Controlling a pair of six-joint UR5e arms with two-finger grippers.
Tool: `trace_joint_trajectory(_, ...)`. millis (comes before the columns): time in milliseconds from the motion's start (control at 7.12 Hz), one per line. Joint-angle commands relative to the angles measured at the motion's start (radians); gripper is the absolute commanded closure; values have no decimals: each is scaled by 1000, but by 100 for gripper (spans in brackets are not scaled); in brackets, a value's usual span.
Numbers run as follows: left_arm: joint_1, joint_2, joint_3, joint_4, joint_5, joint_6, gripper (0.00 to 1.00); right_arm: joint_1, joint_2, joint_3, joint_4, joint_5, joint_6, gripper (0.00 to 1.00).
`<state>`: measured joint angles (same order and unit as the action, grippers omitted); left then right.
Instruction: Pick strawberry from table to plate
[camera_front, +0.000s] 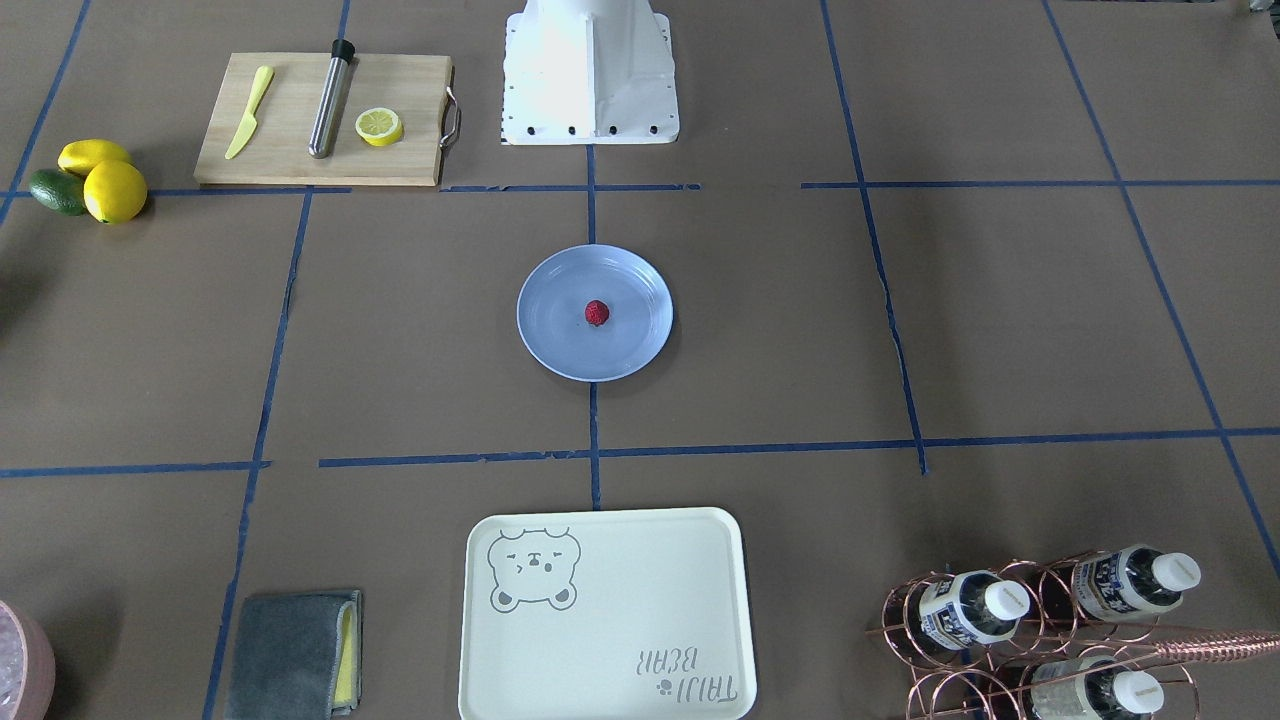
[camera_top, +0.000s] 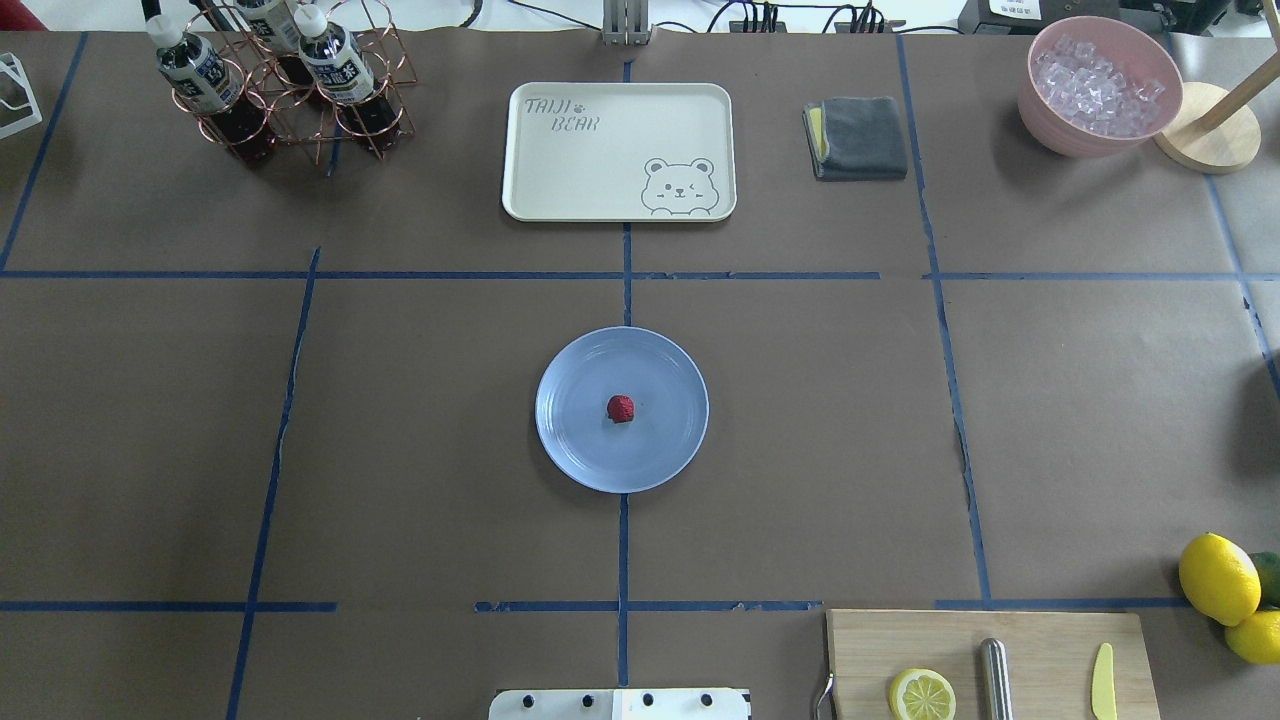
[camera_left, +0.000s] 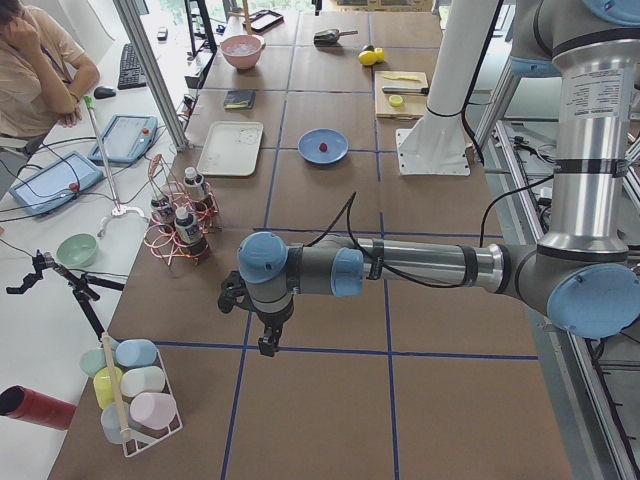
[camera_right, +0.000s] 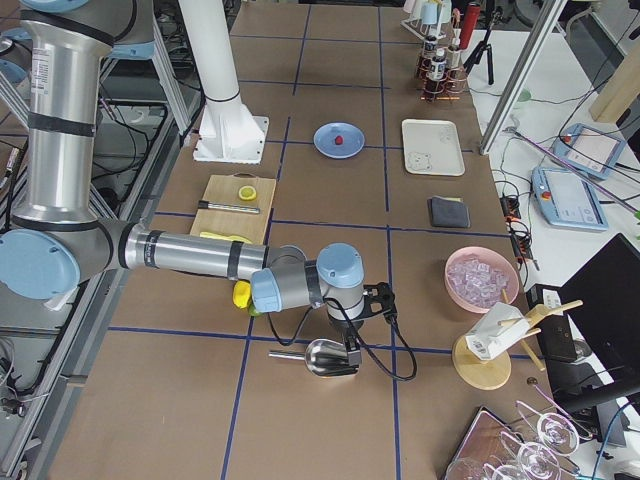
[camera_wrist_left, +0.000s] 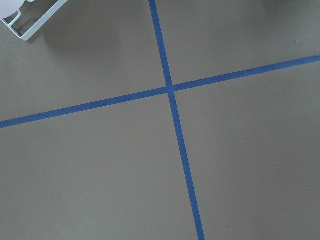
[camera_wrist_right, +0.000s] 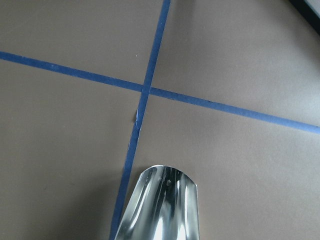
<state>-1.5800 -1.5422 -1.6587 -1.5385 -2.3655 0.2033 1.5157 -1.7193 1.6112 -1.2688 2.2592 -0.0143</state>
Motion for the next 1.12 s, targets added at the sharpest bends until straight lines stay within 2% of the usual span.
trace_joint_trajectory(0,0,1,-7,-2,5,-1,0,34,4,16,-99,68,-9,0)
trace_joint_trajectory(281,-2,-1,-10,0,9,1,0,32,12,18,-93,68,-9,0)
trace_joint_trajectory(562,-2,36,-59,0,9,-1,0,32,6,19,-89,78,-7,0)
trace_joint_trajectory(983,-2,36,-50,-2,9,-1,0,32,-28,19,-87,75,-16,0)
